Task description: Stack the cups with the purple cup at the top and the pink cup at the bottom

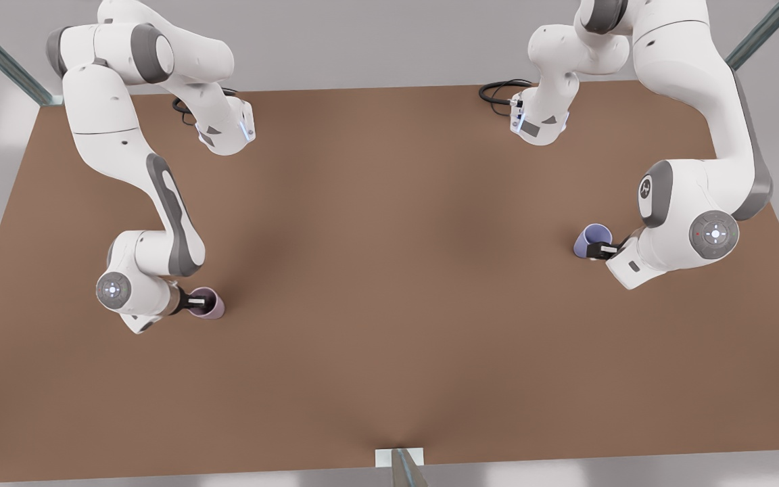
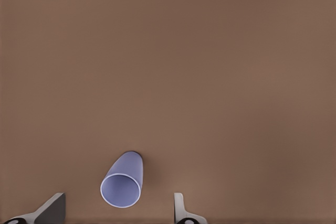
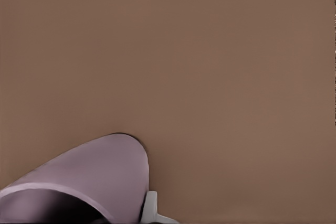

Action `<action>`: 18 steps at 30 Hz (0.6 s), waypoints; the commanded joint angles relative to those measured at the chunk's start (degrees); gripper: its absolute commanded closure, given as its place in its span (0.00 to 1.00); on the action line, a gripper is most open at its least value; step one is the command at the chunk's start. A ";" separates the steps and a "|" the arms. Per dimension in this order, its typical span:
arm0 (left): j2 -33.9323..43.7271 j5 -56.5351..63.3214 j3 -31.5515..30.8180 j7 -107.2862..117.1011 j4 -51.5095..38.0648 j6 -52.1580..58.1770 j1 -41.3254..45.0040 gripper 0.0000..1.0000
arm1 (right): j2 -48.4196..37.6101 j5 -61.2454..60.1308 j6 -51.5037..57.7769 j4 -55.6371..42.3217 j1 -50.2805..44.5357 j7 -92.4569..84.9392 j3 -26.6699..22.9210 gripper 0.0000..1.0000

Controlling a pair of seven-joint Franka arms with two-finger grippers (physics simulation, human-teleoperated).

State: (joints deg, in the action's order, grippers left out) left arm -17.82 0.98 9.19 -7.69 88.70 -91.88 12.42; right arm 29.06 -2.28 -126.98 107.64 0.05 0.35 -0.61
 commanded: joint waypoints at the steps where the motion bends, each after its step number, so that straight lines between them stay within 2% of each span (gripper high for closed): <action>1: -0.02 0.07 0.03 0.30 -0.01 0.12 0.06 0.00 | -0.14 0.26 0.06 -0.15 0.04 -0.18 0.00 0.79; 3: 0.24 0.07 0.03 0.30 0.34 0.21 -0.03 0.00 | -0.66 0.26 0.94 -1.11 -0.23 -0.09 0.17 0.79; 6: 0.94 0.07 1.44 0.30 1.65 1.44 -0.03 0.00 | -0.58 -0.18 10.26 -11.22 -3.30 1.05 1.41 0.79; 8: 1.30 0.07 1.44 0.30 2.01 1.44 -0.03 0.00 | -0.76 -0.27 10.78 -14.73 -5.06 1.49 3.86 0.79; 10: 1.21 0.07 1.62 0.30 2.09 1.35 -0.12 0.00 | -0.14 -0.18 16.32 -21.33 -12.08 17.65 5.18 0.79; 12: 2.52 0.07 1.62 0.30 4.64 0.74 -0.12 0.00 | 1.62 -0.36 16.85 -25.37 -18.41 30.40 5.18 0.79; 15: 9.47 0.16 2.41 0.39 15.36 -6.03 -0.03 0.00 | 16.02 -0.53 27.75 -51.38 -28.26 50.08 5.36 0.79; 18: 11.93 0.25 4.69 0.30 20.73 -11.13 0.50 0.00 | 26.40 -0.53 22.92 -63.43 -32.48 63.80 12.13 0.79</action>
State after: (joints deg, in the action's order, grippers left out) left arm -6.56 1.12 13.37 -7.49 108.31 -96.65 12.98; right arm 53.14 -2.97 -107.20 47.42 -31.60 19.11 10.01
